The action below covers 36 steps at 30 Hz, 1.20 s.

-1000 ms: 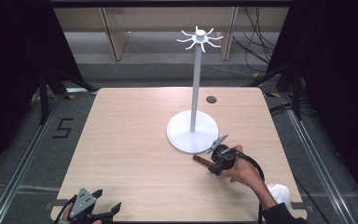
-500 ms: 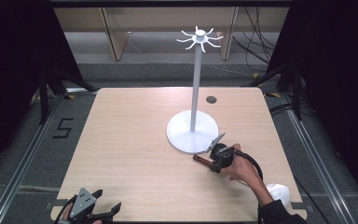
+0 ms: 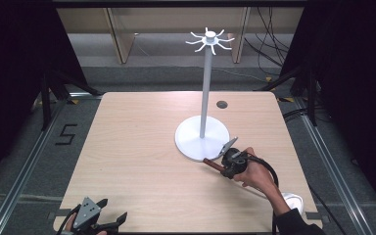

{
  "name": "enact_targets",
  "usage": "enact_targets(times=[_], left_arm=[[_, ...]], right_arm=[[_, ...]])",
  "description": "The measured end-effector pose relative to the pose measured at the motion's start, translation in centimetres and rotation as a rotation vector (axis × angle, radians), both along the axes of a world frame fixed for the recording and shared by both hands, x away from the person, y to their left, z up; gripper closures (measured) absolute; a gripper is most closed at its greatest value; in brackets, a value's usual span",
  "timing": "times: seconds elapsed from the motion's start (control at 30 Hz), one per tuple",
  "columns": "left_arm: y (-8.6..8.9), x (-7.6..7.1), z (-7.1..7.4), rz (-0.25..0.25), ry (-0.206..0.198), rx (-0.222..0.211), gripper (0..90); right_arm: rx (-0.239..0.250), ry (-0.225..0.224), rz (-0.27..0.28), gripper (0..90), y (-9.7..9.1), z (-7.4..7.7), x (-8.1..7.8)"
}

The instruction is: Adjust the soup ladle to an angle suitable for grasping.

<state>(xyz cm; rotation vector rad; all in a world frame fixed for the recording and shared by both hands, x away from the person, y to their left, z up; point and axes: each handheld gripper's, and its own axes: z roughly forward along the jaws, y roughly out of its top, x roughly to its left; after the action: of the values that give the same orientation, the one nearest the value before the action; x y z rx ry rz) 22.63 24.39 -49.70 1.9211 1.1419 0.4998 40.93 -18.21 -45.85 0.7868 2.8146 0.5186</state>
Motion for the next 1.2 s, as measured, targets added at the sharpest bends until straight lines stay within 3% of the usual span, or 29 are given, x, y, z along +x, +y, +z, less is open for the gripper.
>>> enact_targets(times=[0.07, 0.1, 0.17, 0.2, 0.23, 0.3, 0.37, 0.47, 0.63, 0.67, 0.73, 0.83, 1.0, 1.07, 1.1, 1.17, 1.2], left_arm=[[-0.1, 0.0, -0.1, 0.005, 0.003, -0.011, 17.5], [0.0, 0.0, 0.0, -0.001, 0.003, 0.000, 17.5], [0.0, 0.0, 0.0, 0.003, 0.001, -0.001, 17.5], [-0.2, 0.0, -0.1, 0.013, 0.006, -0.020, 17.5], [0.0, 0.0, 0.0, 0.011, 0.009, -0.011, 17.5], [0.0, 0.0, 0.0, 0.009, 0.000, -0.011, 17.5], [0.0, 0.0, 0.0, 0.001, 0.003, -0.007, 17.5], [-0.1, 0.0, 0.0, 0.009, -0.007, -0.017, 17.4], [0.0, 0.0, 0.0, 0.001, 0.003, -0.005, 17.5], [-0.2, 0.0, -0.1, 0.013, 0.004, -0.024, 17.5], [-0.2, 0.0, -0.1, 0.012, 0.010, -0.022, 17.5], [-0.1, 0.0, 0.0, 0.012, 0.005, -0.010, 17.4], [0.0, 0.0, 0.0, 0.004, -0.002, -0.003, 17.5], [0.0, 0.0, 0.0, 0.002, 0.008, -0.001, 17.5], [0.0, 0.0, 0.0, 0.003, 0.006, -0.003, 17.5], [0.0, 0.1, 0.0, 0.001, 0.002, -0.002, 17.5], [0.0, 0.1, 0.0, 0.002, 0.011, -0.002, 17.5]], right_arm=[[0.054, -0.012, -0.006, 74.1, -0.4, 0.9, -0.3], [0.054, -0.012, -0.006, 74.1, -0.4, 0.9, -0.3], [0.107, -0.041, -0.016, 74.1, -1.3, 2.3, -0.6], [0.120, -0.034, -0.047, 74.1, -1.6, 2.8, -0.9], [0.137, -0.036, -0.037, 74.1, -2.0, 3.2, -0.9], [0.176, -0.084, -0.045, 74.1, -2.6, 3.7, -1.0], [0.208, -0.065, -0.053, 74.1, -3.3, 4.6, -1.3], [0.242, -0.077, -0.062, 74.2, -3.9, 5.1, -1.5], [0.343, -0.155, -0.037, 74.2, -6.2, 6.9, -1.7], [0.355, -0.160, -0.064, 74.2, -6.5, 7.3, -2.1], [0.370, -0.173, -0.039, 74.2, -7.3, 8.1, -2.2], [0.387, -0.174, -0.047, 74.2, -7.9, 8.7, -2.5], [0.433, -0.227, -0.049, 74.2, -9.2, 9.6, -2.9], [0.468, -0.247, -0.035, 74.2, -10.1, 10.3, -3.1], [0.468, -0.247, -0.035, 74.2, -10.1, 10.3, -3.1], [0.516, -0.239, -0.034, 74.2, -11.0, 10.8, -3.3], [0.540, -0.232, -0.058, 74.2, -11.3, 10.8, -3.4]])
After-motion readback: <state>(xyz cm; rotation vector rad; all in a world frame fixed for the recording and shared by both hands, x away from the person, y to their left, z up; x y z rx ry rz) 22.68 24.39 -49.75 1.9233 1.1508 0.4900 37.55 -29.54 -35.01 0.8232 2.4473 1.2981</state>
